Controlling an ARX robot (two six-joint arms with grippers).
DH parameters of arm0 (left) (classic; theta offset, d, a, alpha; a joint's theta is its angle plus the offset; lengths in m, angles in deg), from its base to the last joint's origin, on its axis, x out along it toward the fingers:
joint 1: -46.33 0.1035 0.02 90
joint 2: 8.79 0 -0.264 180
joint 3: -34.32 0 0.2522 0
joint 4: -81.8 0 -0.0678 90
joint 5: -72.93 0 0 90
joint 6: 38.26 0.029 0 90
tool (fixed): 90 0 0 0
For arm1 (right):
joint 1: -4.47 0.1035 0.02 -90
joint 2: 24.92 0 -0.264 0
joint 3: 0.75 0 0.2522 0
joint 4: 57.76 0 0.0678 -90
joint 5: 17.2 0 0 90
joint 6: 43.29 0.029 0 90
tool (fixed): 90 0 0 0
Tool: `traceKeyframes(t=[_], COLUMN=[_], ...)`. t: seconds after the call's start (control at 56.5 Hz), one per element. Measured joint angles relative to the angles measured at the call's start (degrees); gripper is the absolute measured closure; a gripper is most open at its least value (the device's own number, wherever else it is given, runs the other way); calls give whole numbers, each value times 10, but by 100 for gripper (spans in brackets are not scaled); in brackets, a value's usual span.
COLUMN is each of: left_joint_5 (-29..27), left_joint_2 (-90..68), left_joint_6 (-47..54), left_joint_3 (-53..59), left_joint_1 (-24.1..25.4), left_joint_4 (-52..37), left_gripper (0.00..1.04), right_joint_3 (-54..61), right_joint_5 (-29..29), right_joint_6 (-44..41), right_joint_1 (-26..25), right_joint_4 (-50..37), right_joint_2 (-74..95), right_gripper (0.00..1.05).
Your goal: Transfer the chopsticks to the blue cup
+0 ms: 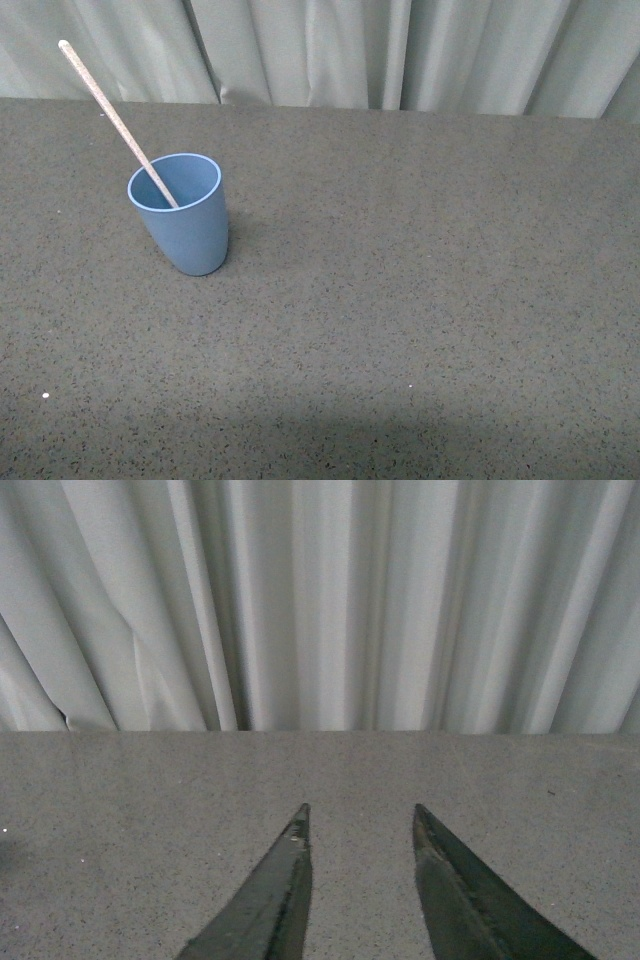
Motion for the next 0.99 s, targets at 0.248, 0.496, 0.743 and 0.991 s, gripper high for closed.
traceKeyframes(t=[0.248, 0.496, 0.743, 0.991], left_joint_5=[0, 0, 0, 0], left_joint_2=[0, 0, 0, 0], left_joint_6=[0, 0, 0, 0], left_joint_3=[0, 0, 0, 0], left_joint_1=[0, 0, 0, 0], left_joint_4=[0, 0, 0, 0], left_gripper=[7, 7, 7, 7], right_joint_3=[0, 0, 0, 0], right_joint_5=[0, 0, 0, 0], right_joint_6=[0, 0, 0, 0], right_joint_1=[0, 0, 0, 0], right_joint_4=[0, 0, 0, 0], right_joint_2=[0, 0, 0, 0], right_gripper=[15, 9, 9, 9])
